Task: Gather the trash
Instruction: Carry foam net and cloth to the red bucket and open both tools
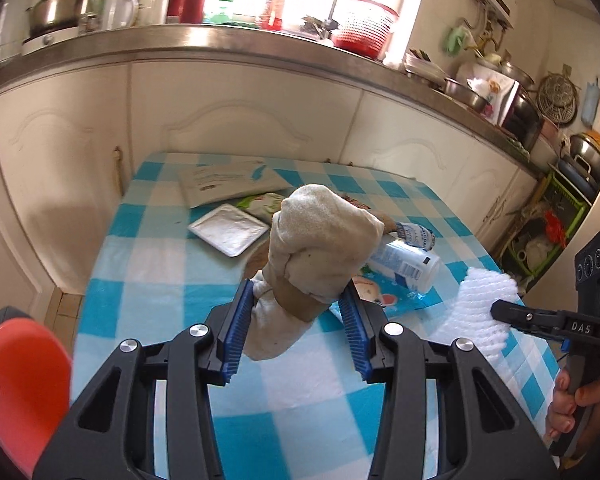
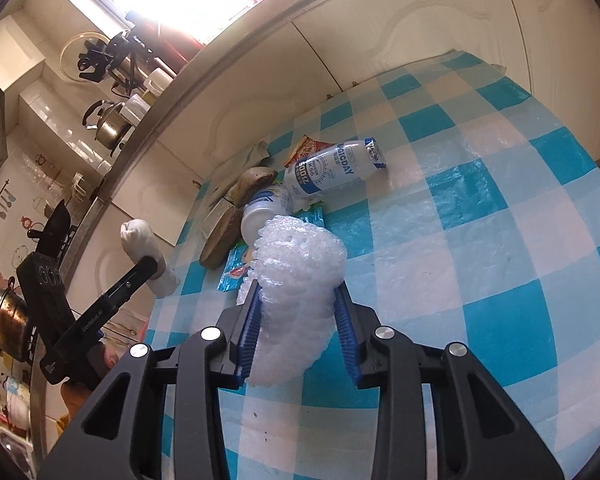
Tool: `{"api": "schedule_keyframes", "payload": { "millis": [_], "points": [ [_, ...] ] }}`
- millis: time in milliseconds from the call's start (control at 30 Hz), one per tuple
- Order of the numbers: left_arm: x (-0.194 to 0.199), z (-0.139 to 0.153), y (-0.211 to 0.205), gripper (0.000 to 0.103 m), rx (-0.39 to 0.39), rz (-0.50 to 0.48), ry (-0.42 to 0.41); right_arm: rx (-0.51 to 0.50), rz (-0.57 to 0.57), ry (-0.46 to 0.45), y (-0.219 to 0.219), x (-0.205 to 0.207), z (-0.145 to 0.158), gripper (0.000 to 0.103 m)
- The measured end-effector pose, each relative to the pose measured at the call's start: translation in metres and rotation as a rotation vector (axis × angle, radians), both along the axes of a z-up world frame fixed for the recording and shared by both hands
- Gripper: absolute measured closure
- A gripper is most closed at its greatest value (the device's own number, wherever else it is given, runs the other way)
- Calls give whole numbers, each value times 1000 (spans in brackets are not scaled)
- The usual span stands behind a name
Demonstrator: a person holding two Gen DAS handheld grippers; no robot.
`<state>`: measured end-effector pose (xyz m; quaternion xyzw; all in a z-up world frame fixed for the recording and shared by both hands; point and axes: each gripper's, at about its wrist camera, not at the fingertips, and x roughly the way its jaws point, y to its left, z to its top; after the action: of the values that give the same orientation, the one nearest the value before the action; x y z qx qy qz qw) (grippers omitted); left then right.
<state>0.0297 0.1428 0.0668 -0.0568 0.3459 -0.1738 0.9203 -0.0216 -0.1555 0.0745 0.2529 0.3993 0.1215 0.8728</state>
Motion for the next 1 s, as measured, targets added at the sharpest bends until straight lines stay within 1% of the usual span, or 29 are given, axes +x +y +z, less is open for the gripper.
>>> {"api": "schedule_keyframes", "payload": {
  "millis": [167, 233, 333, 500, 633, 767, 867, 1000],
  "points": [
    [-24, 5, 42, 58, -19, 94, -14, -29, 25, -40, 15, -8, 21, 66],
    [-33, 7, 58, 58, -14, 129, -21, -45, 42, -56, 24, -9, 28, 66],
    [-47, 10, 84, 58, -5, 189, -33, -54, 81, -72, 42, -8, 39, 66],
    [-64, 7, 133, 58, -4, 317, -33, -73, 171, -86, 84, 1, 50, 66],
    [-72, 2, 169, 57, -7, 409, -15, -78, 264, -91, 128, 11, 54, 66],
    [-82, -8, 205, 57, -21, 501, 15, -80, 374, -87, 181, 26, 55, 66],
    [-87, -18, 225, 57, -42, 548, 43, -79, 456, -81, 222, 40, 53, 66],
    [-90, -33, 247, 57, -63, 597, 80, -105, 559, -68, 281, 57, 44, 66]
  ]
}}
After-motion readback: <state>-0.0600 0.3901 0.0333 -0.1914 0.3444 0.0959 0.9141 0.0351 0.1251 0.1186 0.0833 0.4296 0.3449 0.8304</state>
